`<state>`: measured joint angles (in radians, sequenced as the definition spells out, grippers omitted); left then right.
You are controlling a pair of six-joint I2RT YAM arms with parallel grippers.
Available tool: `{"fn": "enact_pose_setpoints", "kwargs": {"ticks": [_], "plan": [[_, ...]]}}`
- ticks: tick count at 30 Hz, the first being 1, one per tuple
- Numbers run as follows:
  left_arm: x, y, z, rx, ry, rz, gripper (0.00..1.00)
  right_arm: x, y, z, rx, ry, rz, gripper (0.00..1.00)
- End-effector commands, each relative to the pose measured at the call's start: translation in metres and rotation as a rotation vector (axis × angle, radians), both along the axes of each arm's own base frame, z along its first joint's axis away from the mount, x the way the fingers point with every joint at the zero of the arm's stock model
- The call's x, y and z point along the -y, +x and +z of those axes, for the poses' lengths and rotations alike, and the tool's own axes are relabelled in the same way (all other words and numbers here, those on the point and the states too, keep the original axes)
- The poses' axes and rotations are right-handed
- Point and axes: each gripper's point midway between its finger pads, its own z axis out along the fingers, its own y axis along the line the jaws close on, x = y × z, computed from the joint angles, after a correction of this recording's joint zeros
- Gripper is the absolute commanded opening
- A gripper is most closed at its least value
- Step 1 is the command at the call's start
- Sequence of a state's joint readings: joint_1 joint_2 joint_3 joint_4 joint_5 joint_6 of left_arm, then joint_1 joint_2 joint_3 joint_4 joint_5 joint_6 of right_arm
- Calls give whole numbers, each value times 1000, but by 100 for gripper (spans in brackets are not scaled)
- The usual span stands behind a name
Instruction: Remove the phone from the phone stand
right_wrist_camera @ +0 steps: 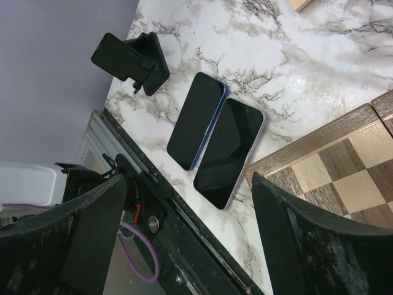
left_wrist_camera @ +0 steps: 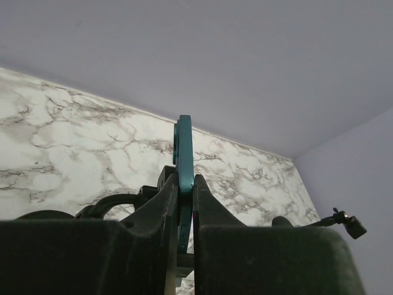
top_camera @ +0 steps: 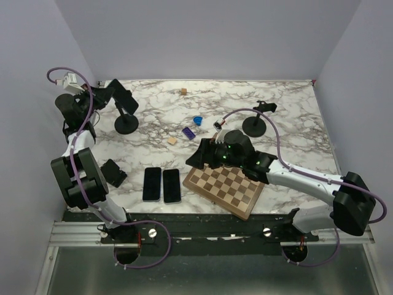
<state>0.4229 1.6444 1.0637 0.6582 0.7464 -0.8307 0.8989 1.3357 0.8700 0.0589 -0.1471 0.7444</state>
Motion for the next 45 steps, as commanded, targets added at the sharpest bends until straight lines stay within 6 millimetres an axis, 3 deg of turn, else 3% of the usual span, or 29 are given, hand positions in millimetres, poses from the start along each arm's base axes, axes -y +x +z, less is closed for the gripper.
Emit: {"fn": "enact_pose_setpoints", "kwargs": {"ticks": [1, 7, 16, 23, 28, 33, 34, 37, 38, 40, 41, 45], "plan": [[26, -9, 3, -24, -15, -82, 9, -7, -1, -1, -23, 22, 22, 90], [73, -26, 7, -28, 43, -193, 0, -13, 0, 0, -29, 36, 32, 90], [116, -35, -3, -47, 39, -405, 0, -5, -5, -1, -48, 52, 7, 90], [158, -45, -7, -34, 18, -632, 0, 7, 6, -3, -16, -28, -56, 90], [164, -50, -14, -59, 1, -691, 0, 9, 13, -12, -7, -87, -72, 90], [165, -47, -18, -110, 20, -678, 1, -6, 29, -8, 28, -119, -59, 91], [164, -46, -17, -116, 23, -671, 8, -8, 34, -8, 43, -132, -62, 91], [158, -40, -17, -176, 47, -606, 43, -15, 51, -8, 81, -194, -70, 92], [153, -36, -20, -213, 64, -565, 51, -17, 59, -5, 99, -217, -83, 93], [144, -32, -23, -274, 79, -501, 61, -24, 72, 0, 125, -249, -92, 94], [135, -34, -13, -301, 42, -465, 68, -40, 89, 11, 159, -263, -86, 95], [123, -41, 14, -251, -35, -438, 78, -60, 112, 27, 206, -273, -95, 99]]}}
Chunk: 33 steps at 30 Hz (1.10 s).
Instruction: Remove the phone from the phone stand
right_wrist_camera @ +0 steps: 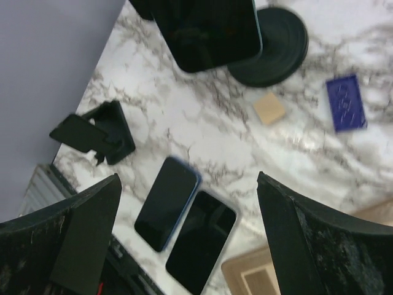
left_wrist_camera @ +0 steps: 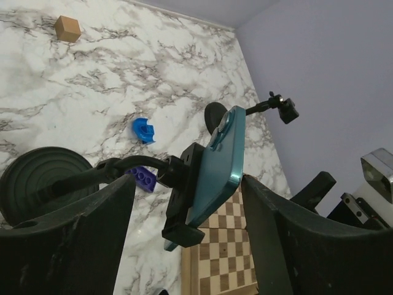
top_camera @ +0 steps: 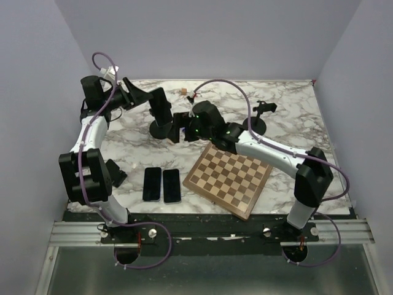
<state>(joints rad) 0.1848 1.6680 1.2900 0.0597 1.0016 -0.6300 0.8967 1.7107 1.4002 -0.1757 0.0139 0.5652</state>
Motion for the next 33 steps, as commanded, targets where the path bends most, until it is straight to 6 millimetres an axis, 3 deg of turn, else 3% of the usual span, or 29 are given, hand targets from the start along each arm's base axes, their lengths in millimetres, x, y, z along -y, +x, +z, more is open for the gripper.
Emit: {"fn": "enact_pose_setpoints", "kwargs": {"ticks": [1, 7, 12, 21, 27, 33], "plan": [[-18, -14, 36, 5, -56, 79, 83, -10, 29, 11, 82, -79, -23, 100], [-27, -34, 76, 98, -38, 154, 87, -40, 62, 36, 165, -75, -25, 100], [-22, -56, 113, 218, -66, 166, 86, -57, 89, 57, 227, -79, -60, 100], [-30, -69, 132, 300, -60, 204, 83, -75, 123, 71, 369, -100, -85, 100], [-37, -76, 142, 358, -36, 254, 83, -89, 132, 70, 390, -75, -46, 100], [-51, -82, 150, 398, -57, 314, 84, -93, 144, 54, 391, -80, -70, 100]]}}
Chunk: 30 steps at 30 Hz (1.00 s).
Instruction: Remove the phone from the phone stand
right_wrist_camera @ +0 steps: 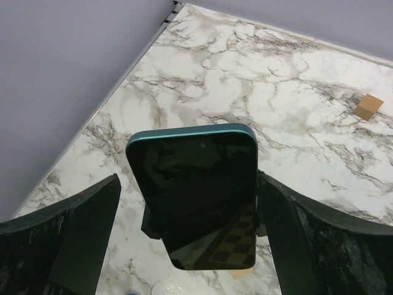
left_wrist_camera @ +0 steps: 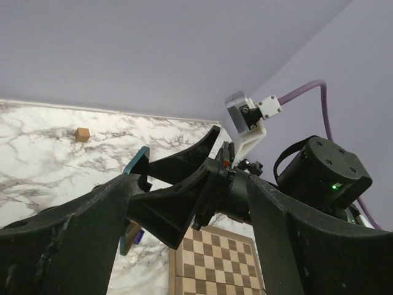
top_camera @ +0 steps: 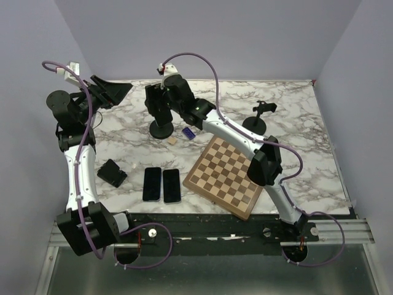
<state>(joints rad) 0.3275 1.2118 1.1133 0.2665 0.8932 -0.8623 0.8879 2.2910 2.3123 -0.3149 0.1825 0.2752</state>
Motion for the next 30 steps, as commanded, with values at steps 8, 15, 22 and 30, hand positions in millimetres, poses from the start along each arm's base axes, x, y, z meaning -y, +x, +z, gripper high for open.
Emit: {"fn": "enact_pose_setpoints", "kwargs": {"ticks": [8, 15, 22, 30], "plan": [[-10, -1, 10, 70, 0, 66, 83, -1, 20, -12, 10, 16, -26, 92], [-2, -9, 17, 96, 45, 77, 83, -1, 19, -17, 15, 1, -16, 62], [15, -29, 18, 126, 150, 118, 84, -1, 13, -16, -10, 9, 2, 21], [-3, -59, -54, -15, 253, 277, 85, 0, 9, -20, -20, -6, 28, 1]]}}
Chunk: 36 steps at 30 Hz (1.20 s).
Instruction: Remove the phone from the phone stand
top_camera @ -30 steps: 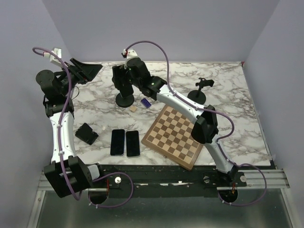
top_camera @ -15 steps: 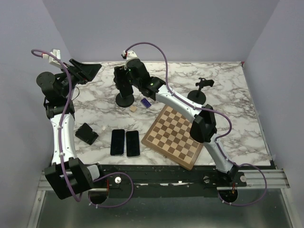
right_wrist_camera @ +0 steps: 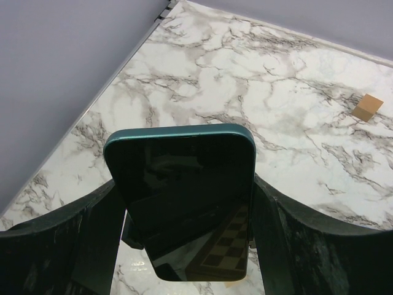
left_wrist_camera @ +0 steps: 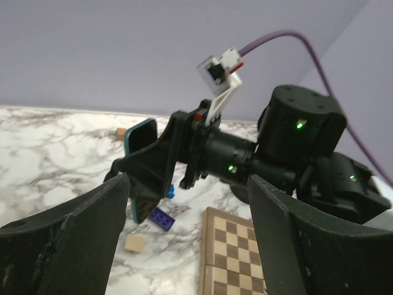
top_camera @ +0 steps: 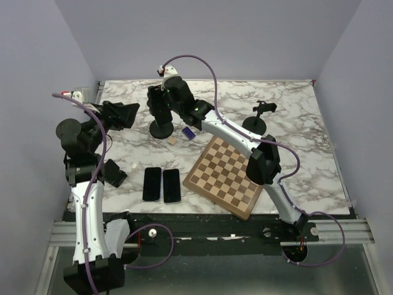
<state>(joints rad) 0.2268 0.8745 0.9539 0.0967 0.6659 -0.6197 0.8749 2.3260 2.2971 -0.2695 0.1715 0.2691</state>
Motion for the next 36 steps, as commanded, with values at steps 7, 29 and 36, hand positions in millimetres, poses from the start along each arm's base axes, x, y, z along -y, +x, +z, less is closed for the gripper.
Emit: {"fn": "enact_pose_setpoints", "kwargs": {"ticks": [7, 29, 36], "plan": [[-20, 9, -121, -336, -40, 113, 82, -2, -13, -3, -64, 47, 93, 1], [6, 41, -151, -465, -15, -147, 52, -7, -25, -10, -154, 69, 132, 1], [27, 41, -140, -375, -68, -273, 47, -3, -27, -6, -154, 75, 127, 1]]}}
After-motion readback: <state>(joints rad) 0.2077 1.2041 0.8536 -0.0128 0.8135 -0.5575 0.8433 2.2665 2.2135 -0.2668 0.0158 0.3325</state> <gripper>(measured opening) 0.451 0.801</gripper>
